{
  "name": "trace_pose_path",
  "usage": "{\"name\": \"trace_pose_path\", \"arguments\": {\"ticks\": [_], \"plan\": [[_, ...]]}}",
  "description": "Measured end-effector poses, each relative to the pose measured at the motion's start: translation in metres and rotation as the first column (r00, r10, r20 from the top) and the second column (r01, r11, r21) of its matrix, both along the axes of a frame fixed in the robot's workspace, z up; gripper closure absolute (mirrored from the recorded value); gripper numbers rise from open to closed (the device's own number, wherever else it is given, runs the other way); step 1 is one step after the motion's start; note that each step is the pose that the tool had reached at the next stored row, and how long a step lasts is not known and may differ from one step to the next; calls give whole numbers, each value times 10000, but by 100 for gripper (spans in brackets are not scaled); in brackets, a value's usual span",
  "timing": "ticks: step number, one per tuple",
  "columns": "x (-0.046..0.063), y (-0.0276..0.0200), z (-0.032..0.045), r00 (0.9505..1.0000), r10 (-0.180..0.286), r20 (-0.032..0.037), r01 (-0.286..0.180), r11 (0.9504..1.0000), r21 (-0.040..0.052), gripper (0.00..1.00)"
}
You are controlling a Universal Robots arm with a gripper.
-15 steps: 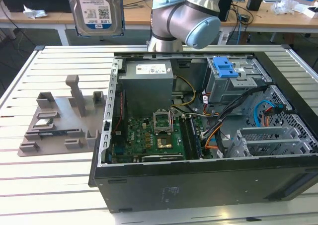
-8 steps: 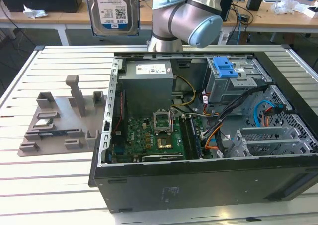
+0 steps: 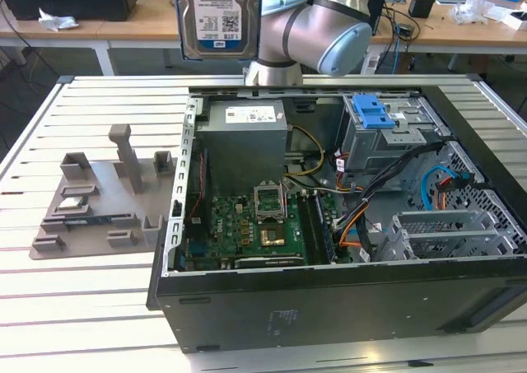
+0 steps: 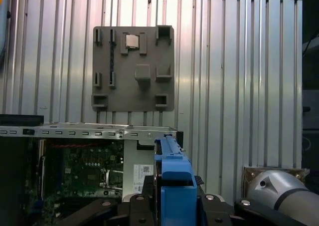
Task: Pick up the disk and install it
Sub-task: 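Pick up the disk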
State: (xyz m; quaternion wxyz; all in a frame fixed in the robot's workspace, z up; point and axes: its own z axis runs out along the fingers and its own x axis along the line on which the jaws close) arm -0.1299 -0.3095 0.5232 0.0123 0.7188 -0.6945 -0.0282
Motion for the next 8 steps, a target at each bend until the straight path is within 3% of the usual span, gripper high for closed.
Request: {"name": "trace_pose_path", "arguments": {"ticks": [6,8], "plan": [[201,-104,-4,10000,-2,-22,2,10000,3,63],[323,-149,-5,10000,-1,-37,1,10000,1,63]]}}
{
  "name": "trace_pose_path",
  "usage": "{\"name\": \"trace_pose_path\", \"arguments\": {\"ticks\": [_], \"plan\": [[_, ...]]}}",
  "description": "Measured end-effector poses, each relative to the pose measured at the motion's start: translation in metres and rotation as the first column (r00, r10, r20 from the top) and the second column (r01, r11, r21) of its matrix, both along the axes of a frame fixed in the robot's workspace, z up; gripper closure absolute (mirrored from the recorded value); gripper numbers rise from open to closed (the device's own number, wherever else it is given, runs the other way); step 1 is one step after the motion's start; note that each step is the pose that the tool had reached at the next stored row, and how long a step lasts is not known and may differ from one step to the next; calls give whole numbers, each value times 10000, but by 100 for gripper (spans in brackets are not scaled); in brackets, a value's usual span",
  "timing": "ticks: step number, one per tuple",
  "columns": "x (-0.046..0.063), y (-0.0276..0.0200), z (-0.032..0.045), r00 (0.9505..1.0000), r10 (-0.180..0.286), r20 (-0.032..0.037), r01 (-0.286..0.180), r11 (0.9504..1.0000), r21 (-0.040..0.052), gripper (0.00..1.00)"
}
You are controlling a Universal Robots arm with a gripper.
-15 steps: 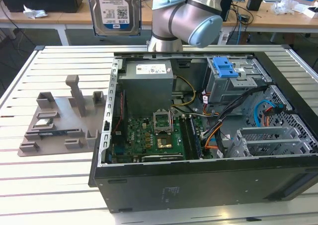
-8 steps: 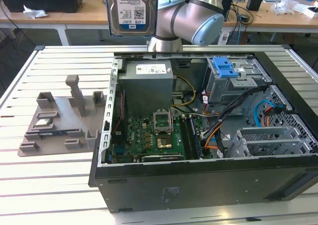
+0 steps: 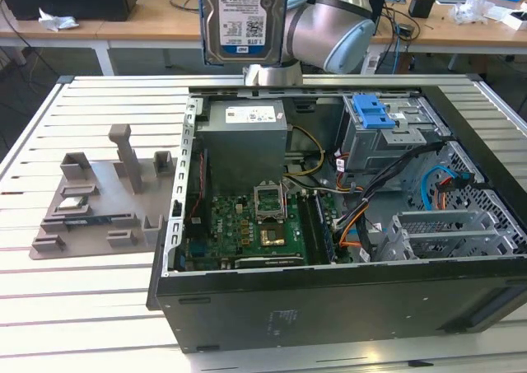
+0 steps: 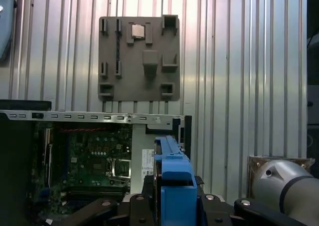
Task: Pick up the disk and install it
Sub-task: 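Pick up the disk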
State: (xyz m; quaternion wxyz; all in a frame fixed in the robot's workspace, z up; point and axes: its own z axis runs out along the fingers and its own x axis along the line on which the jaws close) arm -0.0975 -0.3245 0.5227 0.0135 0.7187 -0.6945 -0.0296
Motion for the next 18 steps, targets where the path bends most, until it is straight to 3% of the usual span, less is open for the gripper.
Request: {"name": "trace_pose_path", "arguments": {"ticks": [5,9,12,18], "plan": [[190,-90,-3,10000,2,-21,-2,10000,0,63],[284,-274,-7,10000,1,-27,-1,10000,0,63],[306,-457,-9,10000,1,-27,-1,10000,1,63],[320,-647,-10,10000,1,-27,-1,10000,0,63]]}}
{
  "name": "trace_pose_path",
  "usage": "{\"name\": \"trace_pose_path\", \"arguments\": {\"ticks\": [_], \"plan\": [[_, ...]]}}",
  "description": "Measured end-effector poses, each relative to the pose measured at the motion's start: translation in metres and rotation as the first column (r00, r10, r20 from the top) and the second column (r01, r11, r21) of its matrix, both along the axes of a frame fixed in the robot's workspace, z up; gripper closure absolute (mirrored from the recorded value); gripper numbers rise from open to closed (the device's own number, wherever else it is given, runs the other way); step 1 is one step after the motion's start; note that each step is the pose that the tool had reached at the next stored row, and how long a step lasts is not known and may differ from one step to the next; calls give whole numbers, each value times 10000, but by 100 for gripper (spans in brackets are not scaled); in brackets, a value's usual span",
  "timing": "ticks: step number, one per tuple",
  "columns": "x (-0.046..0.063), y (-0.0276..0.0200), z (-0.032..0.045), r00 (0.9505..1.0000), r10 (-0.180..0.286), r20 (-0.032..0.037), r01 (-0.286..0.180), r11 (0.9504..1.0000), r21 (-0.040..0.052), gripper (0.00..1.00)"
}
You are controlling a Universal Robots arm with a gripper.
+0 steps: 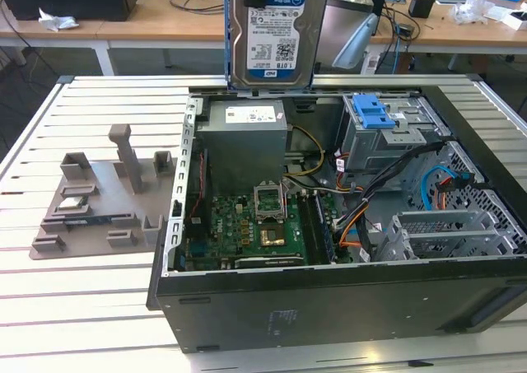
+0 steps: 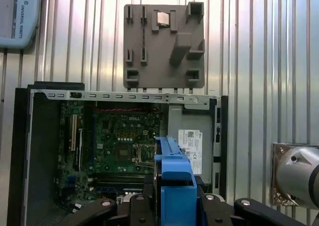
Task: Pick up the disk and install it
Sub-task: 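Pick up the disk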
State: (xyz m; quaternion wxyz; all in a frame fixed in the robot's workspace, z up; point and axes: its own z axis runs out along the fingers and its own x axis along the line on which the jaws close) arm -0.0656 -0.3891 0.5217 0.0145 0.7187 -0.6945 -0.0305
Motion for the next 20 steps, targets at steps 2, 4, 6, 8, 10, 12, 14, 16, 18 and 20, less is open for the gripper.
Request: {"name": "trace_pose_path", "arguments": {"ticks": [2,4,6,8,10,12,14,16,18,20], "plan": [[6,-80,-1,10000,0,0,0,10000,0,63],[26,-264,-2,10000,0,0,0,10000,0,63],[34,-380,-3,10000,0,0,0,10000,1,63],[39,-439,-3,10000,0,0,0,10000,2,63],[42,-460,-2,10000,1,0,-1,10000,0,63],[43,-482,-3,10000,0,0,0,10000,1,63],[45,-503,-3,10000,1,-1,-1,10000,0,63],[45,-528,-3,10000,0,0,0,10000,0,63],[45,-562,-4,10000,0,0,0,10000,1,63],[45,-591,-4,10000,0,0,0,10000,0,63]]}}
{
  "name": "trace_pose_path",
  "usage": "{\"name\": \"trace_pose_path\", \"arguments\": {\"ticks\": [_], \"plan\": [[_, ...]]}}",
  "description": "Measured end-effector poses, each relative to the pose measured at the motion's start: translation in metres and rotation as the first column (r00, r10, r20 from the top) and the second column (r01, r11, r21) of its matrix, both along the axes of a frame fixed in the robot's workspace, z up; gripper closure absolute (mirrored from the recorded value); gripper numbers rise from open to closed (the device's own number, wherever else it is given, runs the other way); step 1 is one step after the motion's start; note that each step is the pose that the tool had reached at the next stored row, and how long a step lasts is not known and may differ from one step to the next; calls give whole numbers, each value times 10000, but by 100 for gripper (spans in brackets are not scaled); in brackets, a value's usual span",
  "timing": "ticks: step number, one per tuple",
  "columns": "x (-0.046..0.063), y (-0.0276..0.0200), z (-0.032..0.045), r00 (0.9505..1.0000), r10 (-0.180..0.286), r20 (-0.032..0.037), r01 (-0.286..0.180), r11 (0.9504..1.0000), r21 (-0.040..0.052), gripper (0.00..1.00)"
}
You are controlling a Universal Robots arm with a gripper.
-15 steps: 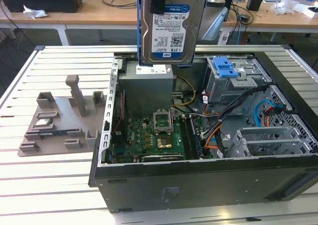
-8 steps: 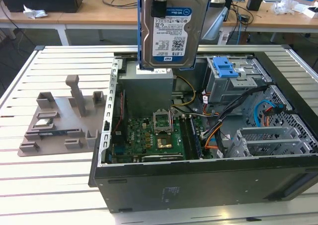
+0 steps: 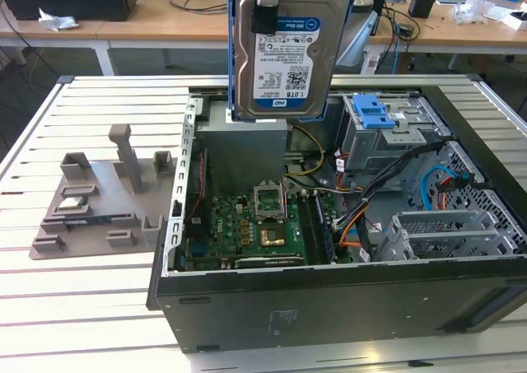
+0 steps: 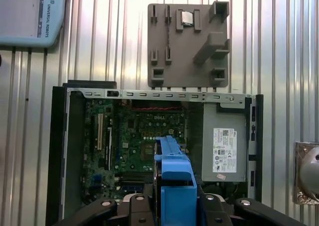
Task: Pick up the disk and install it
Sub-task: 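Pick up the disk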
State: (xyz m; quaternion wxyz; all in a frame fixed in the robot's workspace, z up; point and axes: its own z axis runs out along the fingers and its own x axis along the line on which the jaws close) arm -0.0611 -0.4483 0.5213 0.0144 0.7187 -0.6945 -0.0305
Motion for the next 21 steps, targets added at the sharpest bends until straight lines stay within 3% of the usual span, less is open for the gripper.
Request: {"name": "trace_pose_path", "arguments": {"ticks": [9,21], "plan": [[0,-118,0,10000,0,-1,0,10000,0,63],[0,-224,-1,10000,0,0,0,10000,0,63]]}}
